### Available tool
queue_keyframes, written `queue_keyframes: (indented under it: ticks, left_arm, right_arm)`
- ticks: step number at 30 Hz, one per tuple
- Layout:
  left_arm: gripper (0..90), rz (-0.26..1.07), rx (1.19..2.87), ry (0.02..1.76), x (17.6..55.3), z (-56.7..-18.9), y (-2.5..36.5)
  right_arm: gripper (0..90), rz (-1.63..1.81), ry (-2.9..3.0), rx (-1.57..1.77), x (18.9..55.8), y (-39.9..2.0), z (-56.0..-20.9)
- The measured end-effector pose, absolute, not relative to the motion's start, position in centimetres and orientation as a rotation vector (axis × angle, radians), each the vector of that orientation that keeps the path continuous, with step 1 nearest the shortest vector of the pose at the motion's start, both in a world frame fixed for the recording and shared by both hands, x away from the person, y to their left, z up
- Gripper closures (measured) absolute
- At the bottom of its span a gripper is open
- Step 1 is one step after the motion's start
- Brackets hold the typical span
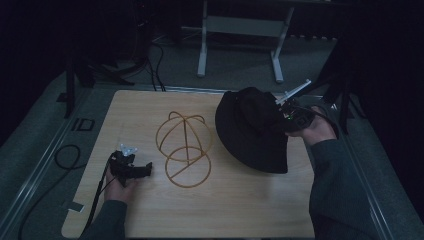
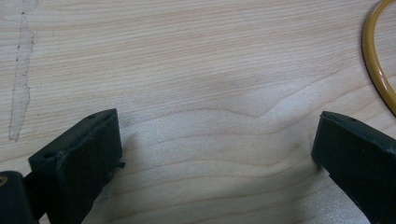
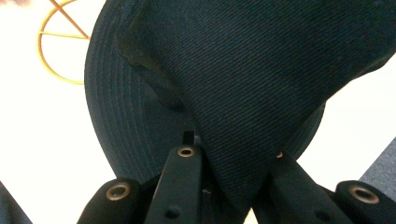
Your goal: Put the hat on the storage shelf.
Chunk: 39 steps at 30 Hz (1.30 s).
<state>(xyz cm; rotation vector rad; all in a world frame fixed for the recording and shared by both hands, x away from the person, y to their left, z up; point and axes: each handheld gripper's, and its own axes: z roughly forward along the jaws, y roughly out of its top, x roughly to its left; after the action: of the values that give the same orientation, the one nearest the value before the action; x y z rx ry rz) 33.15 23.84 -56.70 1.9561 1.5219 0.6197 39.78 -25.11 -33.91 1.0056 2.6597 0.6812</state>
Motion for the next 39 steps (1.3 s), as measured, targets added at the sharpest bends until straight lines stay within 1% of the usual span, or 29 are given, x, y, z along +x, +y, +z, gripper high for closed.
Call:
queue_keyframes:
  ticks: [24,39]
  left_arm:
    - [1.8,0.62,1.96,1.519,33.2,-56.7,23.8]
    - [1.8,0.617,1.958,1.52,33.1,-56.7,23.8]
  right_arm:
    - [85.0,0.718,2.653,0.906,38.6,-24.5,-30.3]
    - [84.9,0.766,2.66,0.847,37.3,-24.2,-29.3]
